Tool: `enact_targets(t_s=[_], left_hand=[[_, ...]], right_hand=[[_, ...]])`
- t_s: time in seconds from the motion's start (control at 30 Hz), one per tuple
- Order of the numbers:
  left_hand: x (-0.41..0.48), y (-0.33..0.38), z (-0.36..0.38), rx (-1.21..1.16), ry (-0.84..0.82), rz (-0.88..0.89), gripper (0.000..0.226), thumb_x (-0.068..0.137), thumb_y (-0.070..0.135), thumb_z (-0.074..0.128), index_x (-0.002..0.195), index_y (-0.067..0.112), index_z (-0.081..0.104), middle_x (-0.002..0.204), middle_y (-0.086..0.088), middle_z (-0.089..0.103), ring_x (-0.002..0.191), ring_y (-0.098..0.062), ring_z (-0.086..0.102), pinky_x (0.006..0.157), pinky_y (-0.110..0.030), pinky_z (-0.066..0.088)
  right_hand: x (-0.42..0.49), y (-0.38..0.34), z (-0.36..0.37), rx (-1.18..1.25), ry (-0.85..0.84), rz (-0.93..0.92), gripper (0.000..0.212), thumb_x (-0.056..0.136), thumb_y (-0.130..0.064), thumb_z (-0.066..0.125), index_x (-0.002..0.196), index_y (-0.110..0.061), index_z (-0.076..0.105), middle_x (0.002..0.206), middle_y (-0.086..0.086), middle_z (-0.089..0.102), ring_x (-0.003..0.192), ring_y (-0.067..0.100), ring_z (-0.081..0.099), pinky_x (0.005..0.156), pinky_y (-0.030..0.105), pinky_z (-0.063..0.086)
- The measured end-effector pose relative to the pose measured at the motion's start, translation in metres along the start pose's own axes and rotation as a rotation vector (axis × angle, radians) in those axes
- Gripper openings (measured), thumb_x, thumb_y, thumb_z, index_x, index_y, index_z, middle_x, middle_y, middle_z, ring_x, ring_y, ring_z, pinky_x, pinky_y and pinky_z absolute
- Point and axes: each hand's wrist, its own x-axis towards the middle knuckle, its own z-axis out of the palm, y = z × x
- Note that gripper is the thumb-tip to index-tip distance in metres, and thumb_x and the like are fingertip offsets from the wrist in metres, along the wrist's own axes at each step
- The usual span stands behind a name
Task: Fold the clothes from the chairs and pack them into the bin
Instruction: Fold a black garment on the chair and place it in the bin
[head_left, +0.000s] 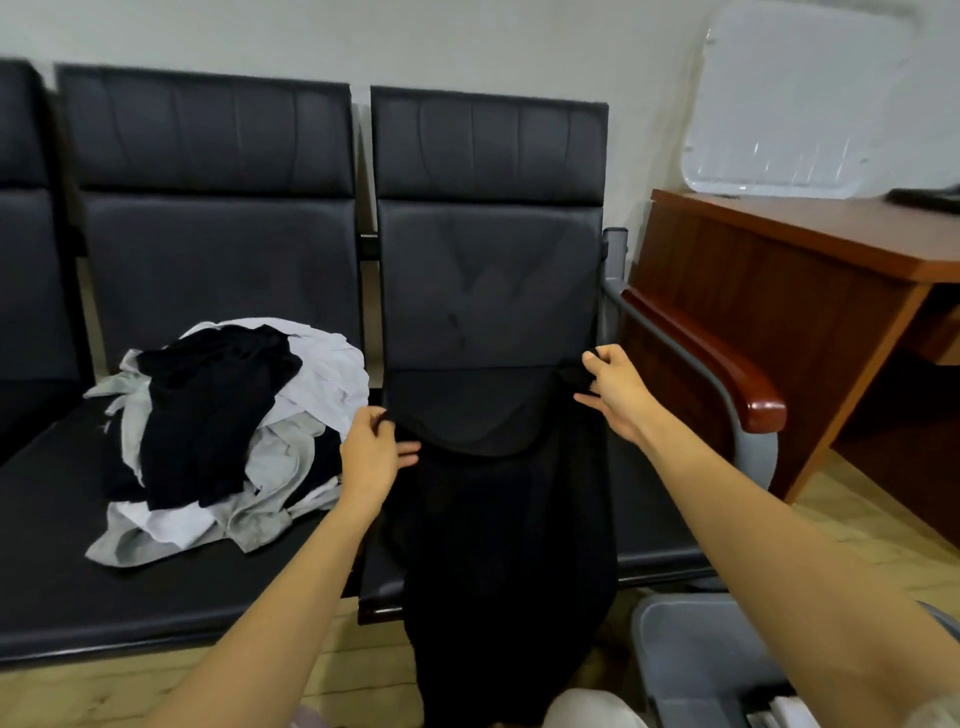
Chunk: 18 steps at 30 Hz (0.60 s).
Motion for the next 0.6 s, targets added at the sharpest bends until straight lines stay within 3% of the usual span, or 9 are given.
enact_targets(t_s=[0.1,0.2,0.3,0.4,0.5,0.57,0.6], left_hand=[[0.020,0.038,0.005,0.124,0.121,0.214,0.015,0.097,0.006,0.042,0.102,0.011,0.056,0.103,-0.007,0.062,0.089,-0.020,0.063,0.079,-0.031,0.053],[0.038,0.065,0.014,0.248,0.219,0.385,0.016,0.095,0.004,0.045,0.104,0.006,0.057,0.109,-0.006,0.053,0.092,-0.012,0.050,0.075,-0.008,0.036],[0.060,0.069,0.029,0.283,0.248,0.492,0.013,0.094,0.002,0.046,0.102,0.004,0.057,0.113,-0.003,0.045,0.091,-0.010,0.047,0.073,-0.004,0.033],[0.089,0.050,0.047,0.356,0.224,0.499,0.011,0.095,0.005,0.048,0.102,0.007,0.056,0.113,-0.002,0.047,0.093,-0.014,0.051,0.073,-0.018,0.037],[0.122,0.023,0.066,0.428,0.176,0.421,0.011,0.096,0.006,0.047,0.102,0.006,0.055,0.111,-0.004,0.048,0.093,-0.020,0.055,0.072,-0.022,0.037],[0.152,0.015,0.077,0.436,0.130,0.412,0.018,0.096,0.002,0.045,0.110,0.005,0.055,0.120,-0.006,0.047,0.100,-0.023,0.056,0.074,-0.017,0.035],[0.166,0.011,0.081,0.462,0.068,0.418,0.028,0.096,-0.001,0.044,0.122,0.006,0.052,0.134,-0.007,0.042,0.105,-0.021,0.054,0.076,-0.013,0.033]], right_hand=[[0.000,-0.019,-0.004,-0.033,0.026,-0.100,0.003,0.101,-0.022,0.043,0.102,-0.019,0.045,0.118,0.005,0.052,0.111,0.020,0.053,0.095,0.040,0.048],[0.006,-0.032,-0.008,-0.019,0.063,-0.211,0.004,0.101,-0.024,0.043,0.100,-0.022,0.046,0.113,0.002,0.057,0.109,0.018,0.055,0.095,0.040,0.046],[0.024,-0.035,-0.007,-0.104,0.110,-0.261,0.008,0.101,-0.026,0.043,0.094,-0.026,0.046,0.113,0.013,0.058,0.099,0.018,0.055,0.093,0.046,0.047],[0.056,-0.026,0.001,-0.367,0.116,-0.256,0.013,0.101,-0.025,0.043,0.106,-0.014,0.048,0.099,0.006,0.055,0.089,0.018,0.051,0.081,0.036,0.042],[0.094,-0.006,0.013,-0.613,0.007,-0.193,0.013,0.102,-0.024,0.040,0.104,-0.011,0.042,0.092,0.002,0.051,0.085,0.019,0.049,0.074,0.030,0.036],[0.125,0.002,0.018,-0.657,-0.049,-0.210,0.008,0.102,-0.021,0.040,0.106,-0.015,0.043,0.101,0.006,0.055,0.087,0.021,0.052,0.072,0.029,0.038],[0.139,0.006,0.018,-0.632,-0.083,-0.200,0.016,0.102,-0.019,0.041,0.117,-0.019,0.045,0.116,0.007,0.055,0.098,0.021,0.054,0.079,0.028,0.042]])
